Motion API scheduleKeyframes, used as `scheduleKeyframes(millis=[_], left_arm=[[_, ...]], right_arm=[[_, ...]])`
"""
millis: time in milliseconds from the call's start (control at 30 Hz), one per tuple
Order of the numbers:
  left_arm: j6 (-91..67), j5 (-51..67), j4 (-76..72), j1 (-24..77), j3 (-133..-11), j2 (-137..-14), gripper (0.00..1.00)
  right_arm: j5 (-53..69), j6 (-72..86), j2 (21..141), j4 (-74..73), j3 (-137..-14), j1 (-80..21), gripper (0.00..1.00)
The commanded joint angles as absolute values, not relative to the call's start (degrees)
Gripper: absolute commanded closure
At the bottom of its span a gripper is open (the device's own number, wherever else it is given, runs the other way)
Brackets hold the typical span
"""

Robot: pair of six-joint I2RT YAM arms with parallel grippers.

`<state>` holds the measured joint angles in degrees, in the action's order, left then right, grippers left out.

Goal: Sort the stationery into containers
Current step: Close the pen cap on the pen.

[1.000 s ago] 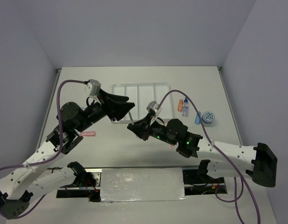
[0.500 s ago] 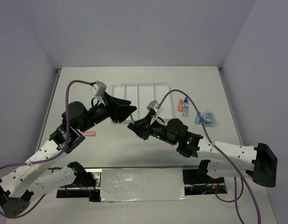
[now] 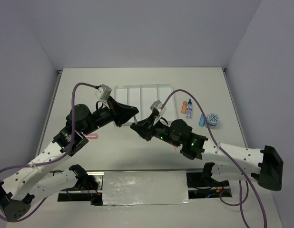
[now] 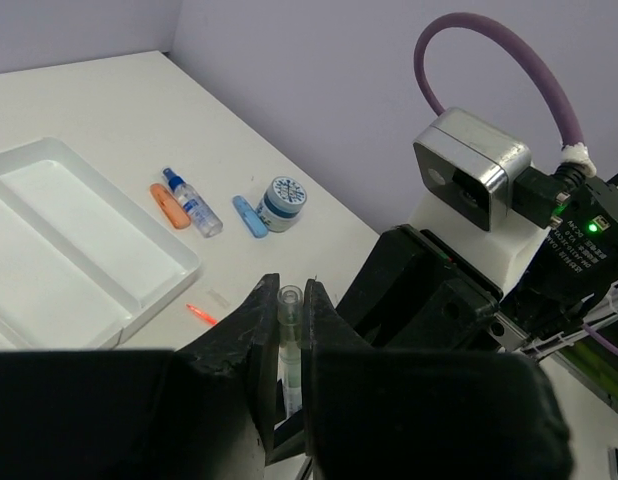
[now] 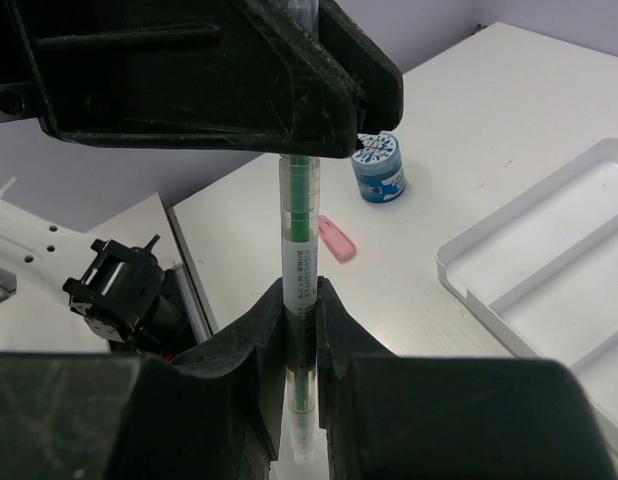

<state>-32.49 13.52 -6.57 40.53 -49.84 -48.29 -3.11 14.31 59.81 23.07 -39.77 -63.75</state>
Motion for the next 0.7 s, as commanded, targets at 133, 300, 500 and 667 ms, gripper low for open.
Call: scheduleKeyframes(millis=[133,300,500,667], left_arm=[[-33.57,15.12,-10.81,40.61,-47.21,-47.46,1.00],[-34.63,15.21,-11.34,40.69,-44.74,-47.02,1.00],[-36.30,15.73,-14.06,40.87,-40.26,-47.37,1.00],[-37.70,16.00,-17.21,41.48,-37.36,-49.12,1.00]], right_arm=[[-4.04,11.08,60.73,24.52,-47.19,-63.20,1.00],[1.13,12.92,61.87,26.19,-52.37,-57.32,1.00],[1.41,13.18,63.98,25.23,-60.55,-54.76,1.00],[2.37,12.92,66.97,23.91,-67.39,-54.05,1.00]])
